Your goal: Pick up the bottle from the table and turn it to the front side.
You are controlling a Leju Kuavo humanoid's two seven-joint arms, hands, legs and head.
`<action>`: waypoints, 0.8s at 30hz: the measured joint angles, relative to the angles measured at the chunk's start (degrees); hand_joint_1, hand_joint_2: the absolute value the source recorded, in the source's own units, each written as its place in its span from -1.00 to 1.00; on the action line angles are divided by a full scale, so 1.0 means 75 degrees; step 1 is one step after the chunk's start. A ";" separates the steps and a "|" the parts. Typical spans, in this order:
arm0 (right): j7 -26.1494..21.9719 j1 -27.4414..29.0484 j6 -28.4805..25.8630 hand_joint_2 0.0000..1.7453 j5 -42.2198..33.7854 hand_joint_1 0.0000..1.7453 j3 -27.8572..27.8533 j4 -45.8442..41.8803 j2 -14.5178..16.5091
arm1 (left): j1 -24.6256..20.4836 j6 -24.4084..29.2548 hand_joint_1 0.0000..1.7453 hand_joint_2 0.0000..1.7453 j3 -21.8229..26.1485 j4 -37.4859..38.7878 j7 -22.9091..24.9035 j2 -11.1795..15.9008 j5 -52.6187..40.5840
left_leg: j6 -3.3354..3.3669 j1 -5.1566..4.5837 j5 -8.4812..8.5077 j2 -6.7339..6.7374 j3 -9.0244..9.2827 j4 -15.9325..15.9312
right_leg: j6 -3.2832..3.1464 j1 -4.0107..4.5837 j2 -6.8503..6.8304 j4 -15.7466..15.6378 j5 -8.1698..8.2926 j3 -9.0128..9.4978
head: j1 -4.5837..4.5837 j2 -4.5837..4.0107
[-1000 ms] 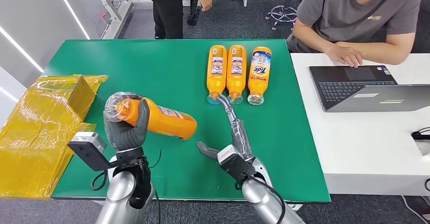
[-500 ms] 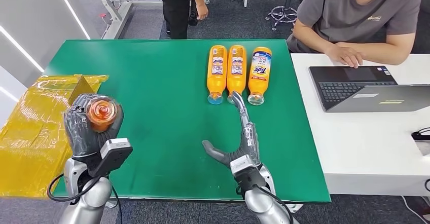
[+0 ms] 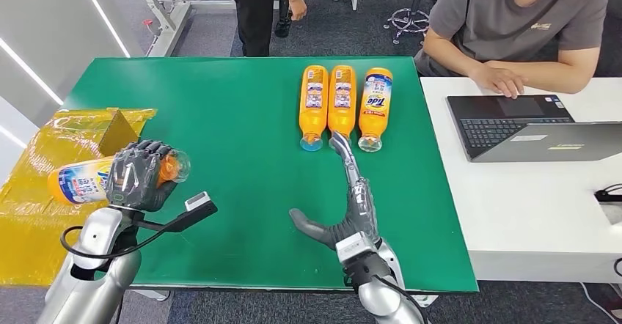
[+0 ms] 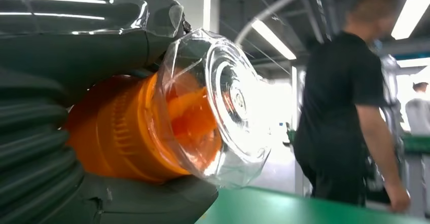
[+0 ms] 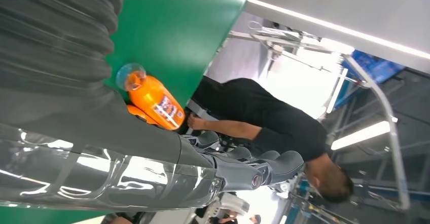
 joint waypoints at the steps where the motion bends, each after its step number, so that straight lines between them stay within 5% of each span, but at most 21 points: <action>1: -0.0058 0.0057 -0.0023 1.00 0.0000 -1.00 -0.0003 -0.0103 -0.0001 | -0.0184 -0.0023 1.00 1.00 -0.0140 0.0312 -0.0115 0.0109 0.0020 | 0.0000 0.0000 0.0000 0.0001 0.0000 0.0000 | -0.0001 0.0000 0.0001 0.0000 0.0001 0.0000 | -0.0001 0.0000; 8: -0.0251 0.0323 -0.0179 1.00 -0.0152 -1.00 -0.0055 -0.0453 -0.0044 | -0.1534 -0.0073 1.00 1.00 -0.1011 0.2772 -0.1663 0.0610 0.0675 | -0.0004 0.0000 0.0003 0.0011 0.0008 0.0000 | -0.0005 0.0000 0.0012 0.0006 0.0004 0.0000 | -0.0001 0.0000; 16: -0.0353 0.0551 -0.0329 1.00 -0.0179 -1.00 -0.0114 -0.0548 -0.0109 | -0.2684 -0.0431 1.00 1.00 -0.1531 0.5171 -0.1877 0.0530 0.0781 | -0.0005 0.0001 0.0004 0.0011 0.0007 0.0000 | -0.0005 0.0000 0.0012 0.0006 0.0004 0.0000 | -0.0001 0.0000; 24: -0.0351 0.0530 -0.0362 1.00 -0.0232 -1.00 -0.0119 -0.0548 -0.0119 | -0.3464 -0.0878 1.00 1.00 -0.1766 0.6510 -0.1964 0.0320 0.0730 | -0.0008 0.0001 0.0010 0.0006 0.0006 0.0000 | -0.0005 0.0000 0.0006 0.0008 0.0005 0.0003 | 0.0000 0.0000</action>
